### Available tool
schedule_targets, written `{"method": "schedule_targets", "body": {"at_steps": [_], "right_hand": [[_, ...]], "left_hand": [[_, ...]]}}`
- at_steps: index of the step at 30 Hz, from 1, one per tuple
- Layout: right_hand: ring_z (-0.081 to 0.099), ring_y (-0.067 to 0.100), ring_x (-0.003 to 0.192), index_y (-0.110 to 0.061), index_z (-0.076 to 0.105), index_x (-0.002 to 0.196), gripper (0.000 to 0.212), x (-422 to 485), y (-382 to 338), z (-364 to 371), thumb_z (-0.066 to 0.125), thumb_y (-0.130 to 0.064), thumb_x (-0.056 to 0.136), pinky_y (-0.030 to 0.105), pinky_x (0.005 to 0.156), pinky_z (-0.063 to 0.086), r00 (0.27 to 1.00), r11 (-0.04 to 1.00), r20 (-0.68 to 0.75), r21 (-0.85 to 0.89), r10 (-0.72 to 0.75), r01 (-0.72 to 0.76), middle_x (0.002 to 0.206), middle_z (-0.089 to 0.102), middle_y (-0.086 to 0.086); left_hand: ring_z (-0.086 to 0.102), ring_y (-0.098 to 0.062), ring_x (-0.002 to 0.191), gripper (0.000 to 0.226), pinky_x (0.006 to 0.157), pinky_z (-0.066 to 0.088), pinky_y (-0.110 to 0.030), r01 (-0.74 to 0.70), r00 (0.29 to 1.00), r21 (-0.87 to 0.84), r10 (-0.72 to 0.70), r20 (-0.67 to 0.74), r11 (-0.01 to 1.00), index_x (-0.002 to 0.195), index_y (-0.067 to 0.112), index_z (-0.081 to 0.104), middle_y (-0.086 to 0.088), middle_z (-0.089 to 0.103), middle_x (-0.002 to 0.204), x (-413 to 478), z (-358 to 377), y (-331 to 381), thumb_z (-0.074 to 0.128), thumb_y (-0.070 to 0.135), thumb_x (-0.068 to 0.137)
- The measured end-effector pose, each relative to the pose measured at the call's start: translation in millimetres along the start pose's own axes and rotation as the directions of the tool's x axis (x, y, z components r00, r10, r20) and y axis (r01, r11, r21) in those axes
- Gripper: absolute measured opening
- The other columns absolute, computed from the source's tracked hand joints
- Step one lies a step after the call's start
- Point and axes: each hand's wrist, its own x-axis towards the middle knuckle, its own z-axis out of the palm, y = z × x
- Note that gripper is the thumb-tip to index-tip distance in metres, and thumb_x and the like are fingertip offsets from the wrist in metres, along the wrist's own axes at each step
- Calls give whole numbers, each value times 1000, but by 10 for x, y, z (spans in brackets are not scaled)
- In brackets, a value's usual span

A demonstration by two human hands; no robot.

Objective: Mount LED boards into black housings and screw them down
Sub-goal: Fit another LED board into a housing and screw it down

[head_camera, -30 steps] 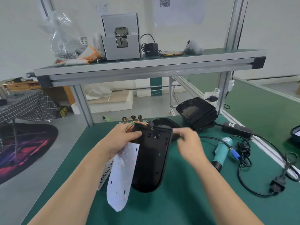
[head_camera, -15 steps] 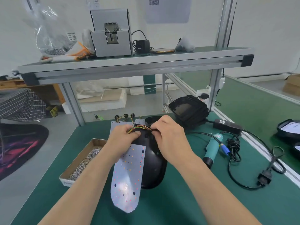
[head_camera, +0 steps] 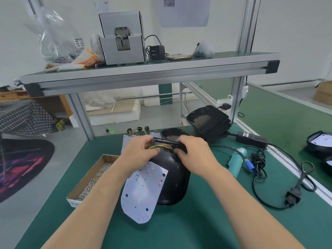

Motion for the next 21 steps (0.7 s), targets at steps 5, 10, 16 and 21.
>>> {"method": "schedule_targets", "body": {"at_steps": [5,10,16,21], "right_hand": [[57,27,83,-21,52,85,7,-30,-51,88,57,-26,85,35,63,36,990,995,-114,-50,84,-90,86,60,-7],[53,28,79,-26,51,85,11,-13,-76,124,59,-22,78,34,62,35,982,986,-104,-25,161,-164,78,55,-9],[58,22,105,-36,70,110,34,36,52,52,55,-17,86,34,75,45,998,999,42,17,50,-51,100,63,-9],[57,24,101,-28,69,109,28,69,214,-36,56,-12,90,41,88,48,983,987,168,132,70,-93,95,58,-9]], "left_hand": [[69,-26,93,12,87,54,-47,47,998,183,-38,-55,982,100,16,69,-7,74,94,8,109,-73,70,13,88],[66,-14,78,22,64,55,-33,39,998,205,-28,-56,978,94,28,68,6,71,85,-49,136,-28,75,31,73],[62,-3,76,63,75,49,-13,115,973,-90,-94,212,989,120,42,59,23,71,109,-195,-52,-137,88,27,67],[74,-21,94,66,77,59,-36,230,972,-267,-210,102,936,122,18,56,-1,67,122,-461,26,-422,91,14,66]]}}
